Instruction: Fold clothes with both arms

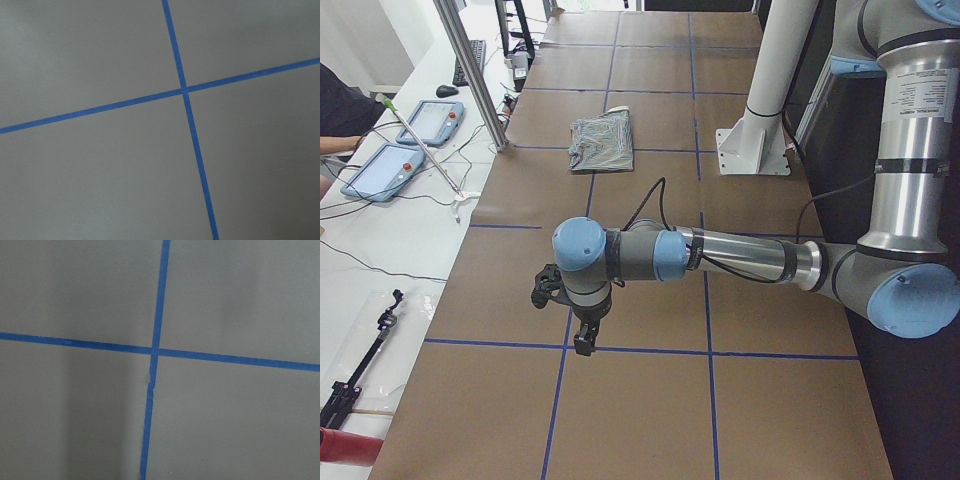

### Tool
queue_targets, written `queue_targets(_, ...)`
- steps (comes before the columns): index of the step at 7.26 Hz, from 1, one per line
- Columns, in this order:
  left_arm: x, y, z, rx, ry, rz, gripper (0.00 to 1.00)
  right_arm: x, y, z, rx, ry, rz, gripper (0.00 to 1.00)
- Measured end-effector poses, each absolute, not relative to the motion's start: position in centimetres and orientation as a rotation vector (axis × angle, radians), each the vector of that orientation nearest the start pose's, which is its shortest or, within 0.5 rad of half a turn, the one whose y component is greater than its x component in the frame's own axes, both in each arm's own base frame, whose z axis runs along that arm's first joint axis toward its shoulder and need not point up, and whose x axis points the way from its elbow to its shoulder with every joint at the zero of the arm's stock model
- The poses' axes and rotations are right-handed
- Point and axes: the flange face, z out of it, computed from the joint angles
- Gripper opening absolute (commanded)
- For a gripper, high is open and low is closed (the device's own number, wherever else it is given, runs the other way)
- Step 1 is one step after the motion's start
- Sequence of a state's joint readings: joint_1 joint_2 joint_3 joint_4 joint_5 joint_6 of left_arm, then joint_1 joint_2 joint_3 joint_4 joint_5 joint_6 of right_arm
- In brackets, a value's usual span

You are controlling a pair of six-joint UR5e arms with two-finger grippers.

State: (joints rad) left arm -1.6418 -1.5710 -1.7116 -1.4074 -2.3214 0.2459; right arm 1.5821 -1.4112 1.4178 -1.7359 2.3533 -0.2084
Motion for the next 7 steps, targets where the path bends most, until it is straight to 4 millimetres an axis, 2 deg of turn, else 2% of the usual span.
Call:
queue_targets(4,-10.0,-48.0,60.5,0.098,0.739,0.154,1.0,6.7,-54.7,66.4,-0.07,-0.798,-0.112,1.0)
queue_targets(7,-10.0,-47.6,58.6,0.087,0.741,0.15,1.0,6.7,-54.6,66.4,-0.071,-0.799,-0.111,1.0)
